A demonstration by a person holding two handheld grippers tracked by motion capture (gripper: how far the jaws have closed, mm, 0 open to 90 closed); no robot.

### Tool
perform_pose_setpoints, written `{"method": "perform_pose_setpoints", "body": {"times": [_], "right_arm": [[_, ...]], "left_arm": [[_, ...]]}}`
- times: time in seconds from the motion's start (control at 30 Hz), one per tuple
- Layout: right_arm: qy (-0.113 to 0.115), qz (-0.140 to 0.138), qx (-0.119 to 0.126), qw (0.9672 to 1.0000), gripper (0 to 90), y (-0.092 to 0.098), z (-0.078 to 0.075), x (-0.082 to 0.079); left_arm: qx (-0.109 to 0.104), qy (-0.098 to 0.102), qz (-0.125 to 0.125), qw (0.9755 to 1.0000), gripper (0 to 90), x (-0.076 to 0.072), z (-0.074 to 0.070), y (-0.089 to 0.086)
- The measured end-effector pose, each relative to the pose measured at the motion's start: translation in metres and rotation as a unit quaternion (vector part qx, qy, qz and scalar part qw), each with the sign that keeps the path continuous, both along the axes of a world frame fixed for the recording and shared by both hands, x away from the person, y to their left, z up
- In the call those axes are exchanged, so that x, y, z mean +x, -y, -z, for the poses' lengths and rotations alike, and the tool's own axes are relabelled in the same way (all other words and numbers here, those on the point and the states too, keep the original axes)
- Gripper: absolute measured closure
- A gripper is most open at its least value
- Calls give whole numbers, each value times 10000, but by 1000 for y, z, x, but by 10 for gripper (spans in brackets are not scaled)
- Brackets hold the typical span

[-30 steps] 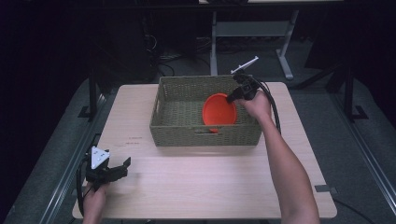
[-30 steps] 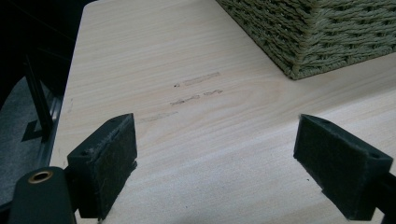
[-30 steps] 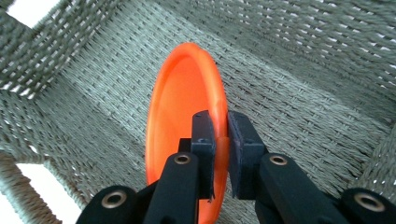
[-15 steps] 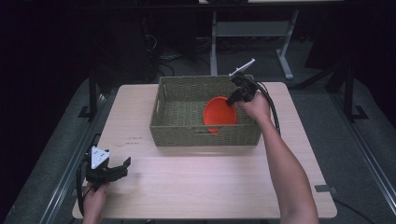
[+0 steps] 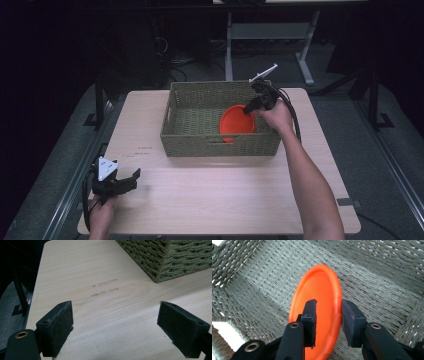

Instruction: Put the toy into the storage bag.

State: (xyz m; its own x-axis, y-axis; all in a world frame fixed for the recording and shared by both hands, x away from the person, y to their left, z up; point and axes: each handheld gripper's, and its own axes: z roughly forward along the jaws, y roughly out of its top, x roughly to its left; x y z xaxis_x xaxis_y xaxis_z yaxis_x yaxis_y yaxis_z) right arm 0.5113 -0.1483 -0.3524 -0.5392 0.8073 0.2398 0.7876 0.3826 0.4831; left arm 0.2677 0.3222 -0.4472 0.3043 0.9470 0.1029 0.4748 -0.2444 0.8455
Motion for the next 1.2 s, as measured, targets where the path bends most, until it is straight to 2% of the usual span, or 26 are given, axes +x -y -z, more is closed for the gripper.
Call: {"method": "perform_pose_setpoints", "body": {"times": [0.1,0.2,0.23,0.43,0.6,0.73,1.2], "right_arm": [[3,115,3,9999,612,6,1,0],[-26,158,207,9997,606,12,-2,-1],[-16,168,203,9997,597,13,-2,-1],[-34,73,311,9995,551,13,-7,-6],[99,26,405,9991,496,12,-12,-13],[119,-63,407,9991,466,13,-15,-18],[300,-149,755,9966,371,24,-27,-34]], "left_arm": [[10,-6,3,10000,128,0,0,0],[10,-7,13,10000,128,1,0,0],[12,-10,16,10000,128,1,1,1],[21,-20,64,10000,128,1,1,3],[6,5,45,10000,128,0,0,2],[5,-1,50,10000,128,1,0,2],[21,-5,48,10000,128,0,0,2]]}}
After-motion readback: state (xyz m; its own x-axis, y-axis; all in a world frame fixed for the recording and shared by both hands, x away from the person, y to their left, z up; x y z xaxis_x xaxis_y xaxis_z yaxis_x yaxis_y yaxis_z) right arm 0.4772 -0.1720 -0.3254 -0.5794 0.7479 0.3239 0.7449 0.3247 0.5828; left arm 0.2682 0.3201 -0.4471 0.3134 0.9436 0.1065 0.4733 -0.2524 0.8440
